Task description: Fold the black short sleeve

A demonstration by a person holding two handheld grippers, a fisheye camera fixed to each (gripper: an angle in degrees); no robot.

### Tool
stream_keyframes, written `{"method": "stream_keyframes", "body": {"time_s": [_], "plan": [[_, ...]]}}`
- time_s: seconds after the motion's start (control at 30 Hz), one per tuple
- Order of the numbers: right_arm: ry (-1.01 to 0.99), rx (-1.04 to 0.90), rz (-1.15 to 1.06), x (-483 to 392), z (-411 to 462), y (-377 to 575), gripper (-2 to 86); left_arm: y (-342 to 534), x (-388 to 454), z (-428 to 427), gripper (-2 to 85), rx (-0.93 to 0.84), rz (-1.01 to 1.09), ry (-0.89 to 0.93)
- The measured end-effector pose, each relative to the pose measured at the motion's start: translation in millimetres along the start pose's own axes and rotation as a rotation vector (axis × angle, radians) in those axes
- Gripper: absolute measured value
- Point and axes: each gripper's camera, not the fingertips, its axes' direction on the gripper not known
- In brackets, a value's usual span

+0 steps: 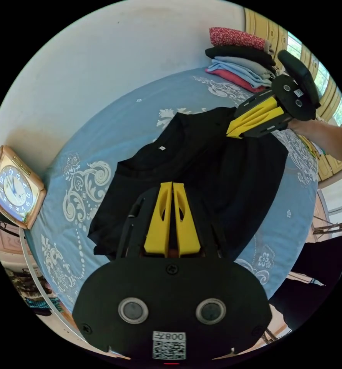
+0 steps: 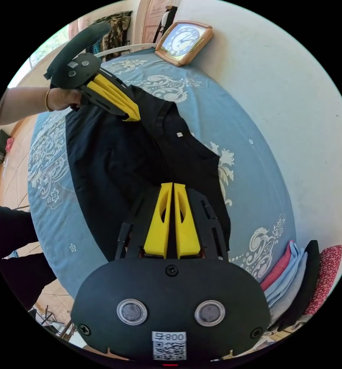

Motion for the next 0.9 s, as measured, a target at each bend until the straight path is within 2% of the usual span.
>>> {"method": "stream_keyframes", "body": {"time_s": [0.23,0.4,0.53,0.63,0.7,0.8,0.9], "plan": [[0.063,0.021,0.081,59,2,-24,0.2,-16,-30,-19,0.2,0.11,-0.151,-0.101],[-0.011,0.05,0.207,94,4,-11,0.1,-3,-44,-24,0.1,0.156,-0.275,-0.031],[-0.07,0.039,0.258,103,10,15,0.0,8,-49,-18,0.1,0.116,-0.281,-0.023],[-0.137,0.031,0.322,111,19,41,-0.1,13,-68,-2,0.1,0.021,-0.322,-0.017],[-0.17,-0.039,0.378,123,39,59,0.0,17,-87,13,0.2,-0.039,-0.349,-0.019],[-0.231,-0.064,0.425,143,56,75,0.1,19,-108,11,0.2,-0.02,-0.399,0.043],[-0.252,0.006,0.494,168,53,89,0.1,21,-117,5,0.2,-0.014,-0.404,-0.004]]}}
